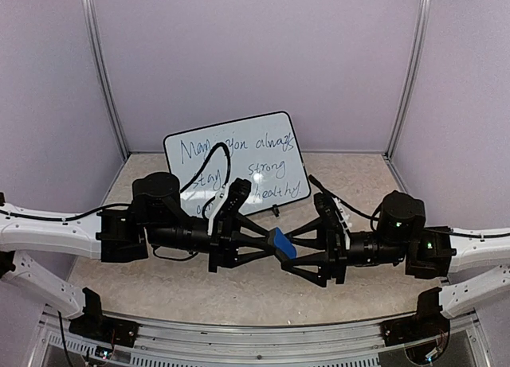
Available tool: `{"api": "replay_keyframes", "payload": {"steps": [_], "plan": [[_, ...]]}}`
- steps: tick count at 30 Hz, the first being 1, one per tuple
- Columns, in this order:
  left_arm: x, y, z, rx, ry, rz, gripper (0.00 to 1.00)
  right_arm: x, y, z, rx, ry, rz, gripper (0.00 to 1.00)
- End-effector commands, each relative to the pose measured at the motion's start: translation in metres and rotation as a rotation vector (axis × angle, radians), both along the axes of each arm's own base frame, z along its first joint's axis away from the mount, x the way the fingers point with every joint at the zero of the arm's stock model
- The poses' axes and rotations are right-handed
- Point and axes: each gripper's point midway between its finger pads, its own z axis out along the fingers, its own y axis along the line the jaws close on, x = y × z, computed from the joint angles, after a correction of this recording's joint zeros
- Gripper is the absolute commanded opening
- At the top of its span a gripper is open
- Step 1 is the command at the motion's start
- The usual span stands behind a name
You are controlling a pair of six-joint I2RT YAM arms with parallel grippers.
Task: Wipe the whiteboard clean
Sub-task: Pass from the left arm to the right
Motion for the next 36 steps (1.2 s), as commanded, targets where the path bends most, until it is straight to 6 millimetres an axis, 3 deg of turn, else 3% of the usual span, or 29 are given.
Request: {"api": "replay_keyframes", "payload": {"steps": [1, 12, 26, 36], "plan": [[-0.005, -0.001, -0.005, 0.009, 0.001, -0.017, 0.27, -0.001, 0.003, 0.016, 0.046, -0.021, 0.022, 0.65], [-0.006, 0.0, -0.007, 0.01, 0.008, -0.019, 0.27, -0.003, -0.004, 0.023, 0.08, -0.03, 0.016, 0.55], [-0.007, 0.002, -0.002, -0.007, 0.005, -0.017, 0.27, -0.001, 0.002, 0.01, 0.042, -0.015, 0.017, 0.52], [-0.007, 0.003, -0.001, -0.013, 0.003, -0.017, 0.27, -0.001, 0.004, 0.005, 0.033, -0.01, 0.022, 0.41]]}}
